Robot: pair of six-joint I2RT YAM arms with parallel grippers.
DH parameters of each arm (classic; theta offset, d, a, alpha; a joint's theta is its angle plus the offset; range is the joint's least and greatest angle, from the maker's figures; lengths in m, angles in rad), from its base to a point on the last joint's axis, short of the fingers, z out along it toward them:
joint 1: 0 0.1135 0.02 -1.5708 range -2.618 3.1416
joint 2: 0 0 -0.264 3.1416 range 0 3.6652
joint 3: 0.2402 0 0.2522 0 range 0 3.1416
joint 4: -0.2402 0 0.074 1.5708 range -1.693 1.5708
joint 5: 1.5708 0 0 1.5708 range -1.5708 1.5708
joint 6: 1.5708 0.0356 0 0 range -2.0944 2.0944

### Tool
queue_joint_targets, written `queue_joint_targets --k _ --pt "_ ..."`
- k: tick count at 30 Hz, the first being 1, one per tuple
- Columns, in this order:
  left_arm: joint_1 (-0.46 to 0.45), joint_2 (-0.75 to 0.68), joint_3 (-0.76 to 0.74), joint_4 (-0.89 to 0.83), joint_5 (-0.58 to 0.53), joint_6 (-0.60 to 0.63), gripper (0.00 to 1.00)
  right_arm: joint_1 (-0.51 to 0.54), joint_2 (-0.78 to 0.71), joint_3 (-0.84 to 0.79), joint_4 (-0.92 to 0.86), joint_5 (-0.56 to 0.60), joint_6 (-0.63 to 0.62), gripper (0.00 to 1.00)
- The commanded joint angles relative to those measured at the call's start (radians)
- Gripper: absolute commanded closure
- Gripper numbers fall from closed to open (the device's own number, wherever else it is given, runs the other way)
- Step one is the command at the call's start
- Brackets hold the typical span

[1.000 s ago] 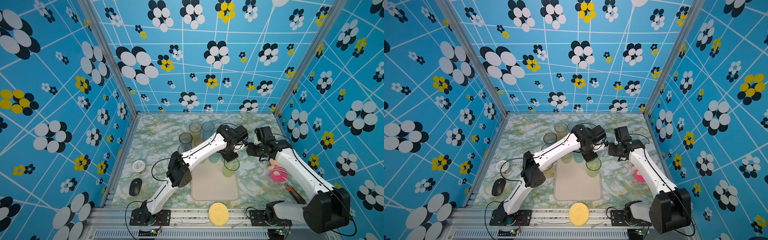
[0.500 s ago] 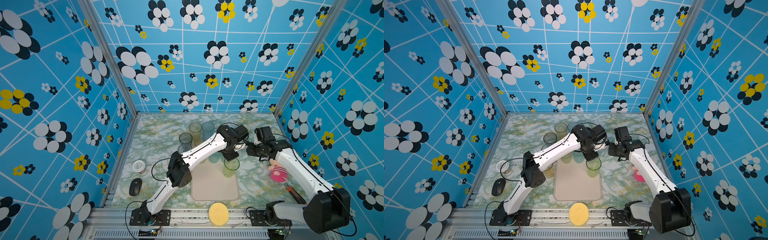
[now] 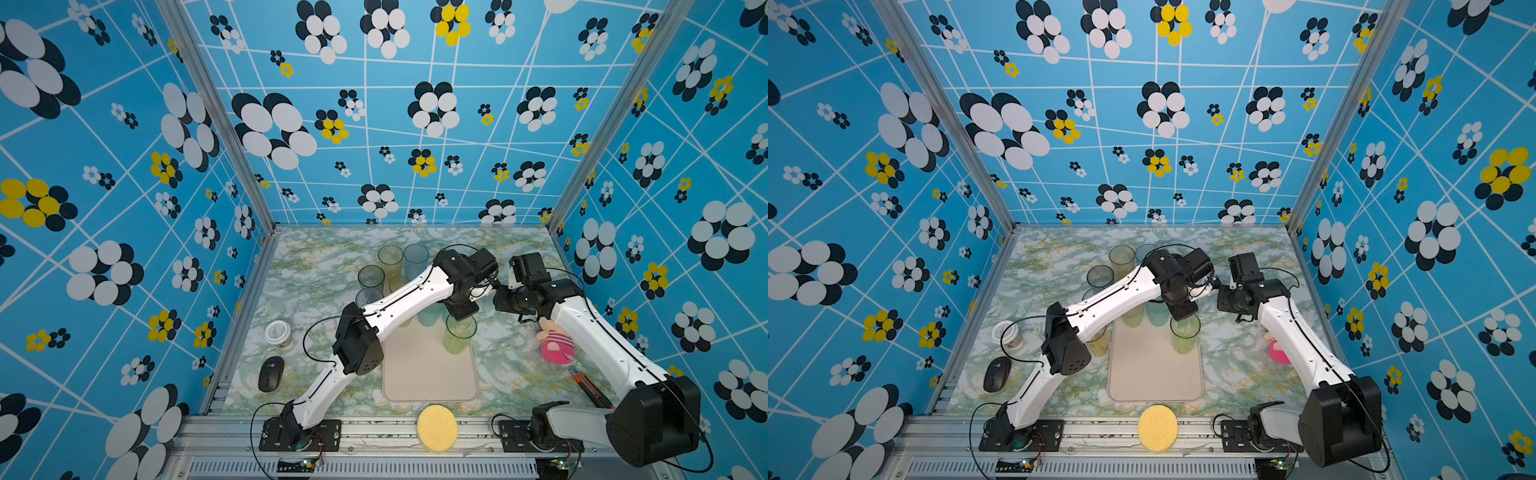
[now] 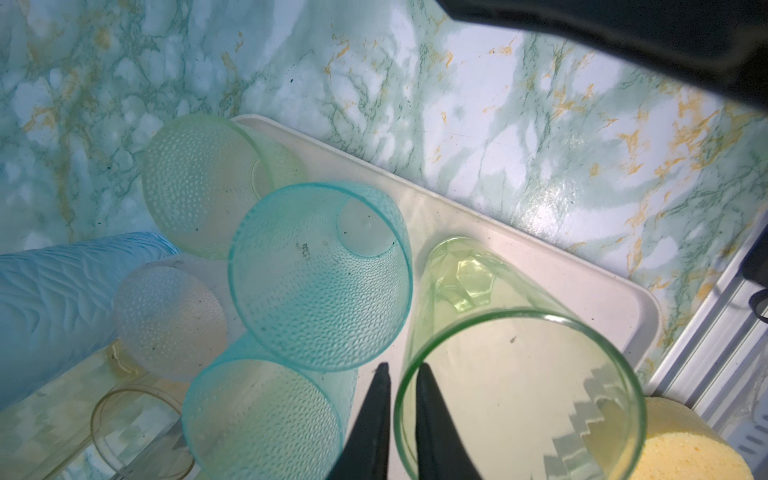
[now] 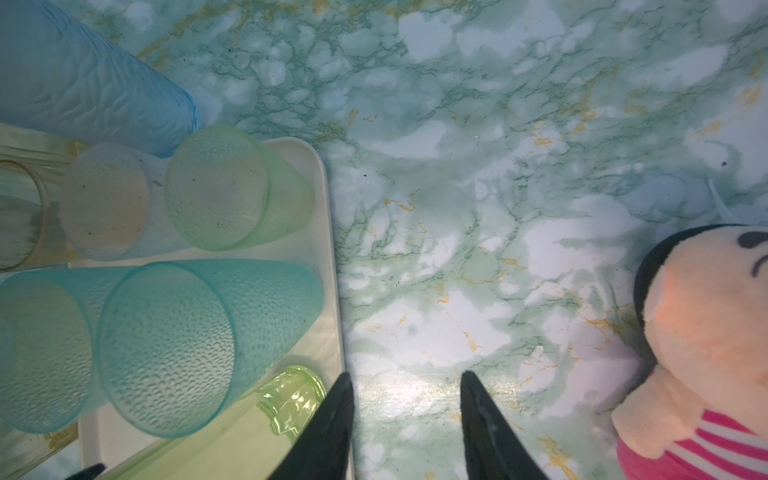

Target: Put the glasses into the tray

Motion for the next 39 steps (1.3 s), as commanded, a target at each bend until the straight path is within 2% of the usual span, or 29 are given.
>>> queue_joint_targets --k 1,16,26,32,35,39 --pt "0.004 0.02 0.027 0.02 -0.003 0.024 0.84 -0.004 0.006 0.019 0.017 -0.003 -0.014 0.55" --pt "-0.017 -0.007 0.027 0.029 0.014 0.025 0.81 -0.004 -0.001 0.007 0.021 -0.018 -0.012 0.55" --pt "-0.019 -0.069 0.009 0.055 0.035 0.017 0.81 -0.004 -0.076 -0.006 -0.001 -0.14 -0.015 0.56" --pt "-0.016 -0.175 -0.065 0.125 0.029 0.012 0.81 0.019 -0.143 -0.011 -0.05 -0.209 -0.021 0.64" --pt "-0.003 -0.248 -0.126 0.163 0.001 -0.007 0.81 0.071 -0.17 -0.002 -0.093 -0.189 -0.019 0.65" --pt "0.07 -0.383 -0.3 0.267 0.003 -0.09 0.81 0.161 -0.174 0.02 -0.147 -0.134 -0.007 0.67"
